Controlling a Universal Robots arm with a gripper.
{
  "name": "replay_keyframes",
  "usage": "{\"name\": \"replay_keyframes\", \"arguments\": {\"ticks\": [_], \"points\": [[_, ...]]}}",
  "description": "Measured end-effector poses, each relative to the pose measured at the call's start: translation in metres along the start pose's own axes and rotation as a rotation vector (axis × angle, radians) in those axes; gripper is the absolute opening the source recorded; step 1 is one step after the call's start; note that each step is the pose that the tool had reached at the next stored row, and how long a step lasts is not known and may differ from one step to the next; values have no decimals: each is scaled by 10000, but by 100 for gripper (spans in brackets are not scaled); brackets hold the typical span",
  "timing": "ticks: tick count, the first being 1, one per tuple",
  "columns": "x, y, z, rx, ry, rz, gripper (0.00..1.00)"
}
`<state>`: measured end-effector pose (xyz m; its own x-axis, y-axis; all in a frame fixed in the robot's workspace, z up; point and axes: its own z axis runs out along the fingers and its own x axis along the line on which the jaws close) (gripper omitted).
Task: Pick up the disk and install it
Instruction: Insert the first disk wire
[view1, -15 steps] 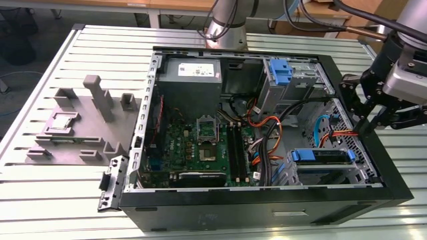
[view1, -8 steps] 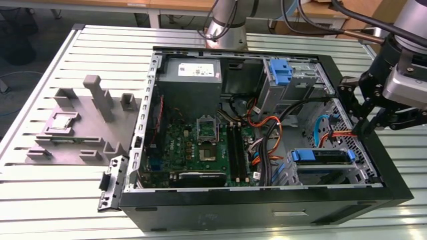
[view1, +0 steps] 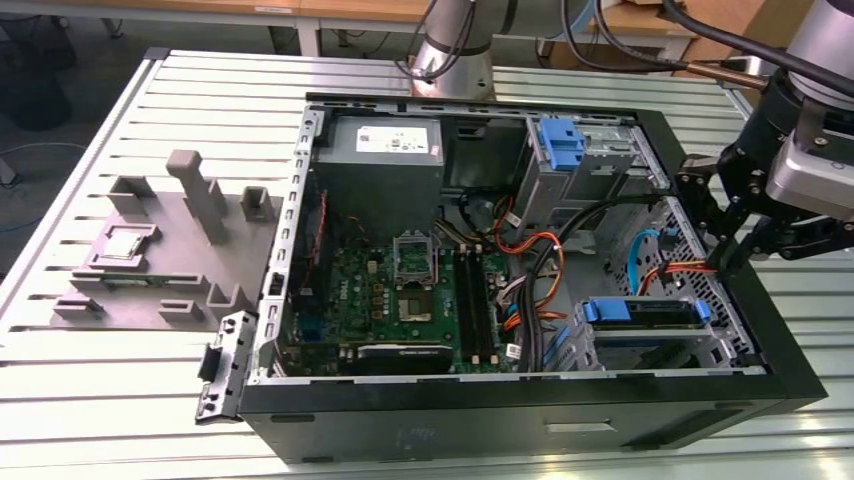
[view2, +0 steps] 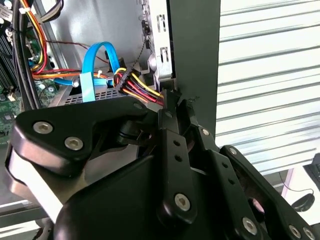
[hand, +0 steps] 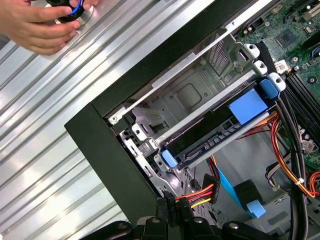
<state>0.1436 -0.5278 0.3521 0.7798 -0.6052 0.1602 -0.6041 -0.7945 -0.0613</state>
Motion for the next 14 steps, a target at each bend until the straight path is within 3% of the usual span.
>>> {"name": "replay_keyframes", "arguments": {"ticks": [10,11,14], "points": [[2,2,0,3,0,-41,23],[2,2,0,3,0,-41,16],[3,3,-14,7,-3,-40,16]]}}
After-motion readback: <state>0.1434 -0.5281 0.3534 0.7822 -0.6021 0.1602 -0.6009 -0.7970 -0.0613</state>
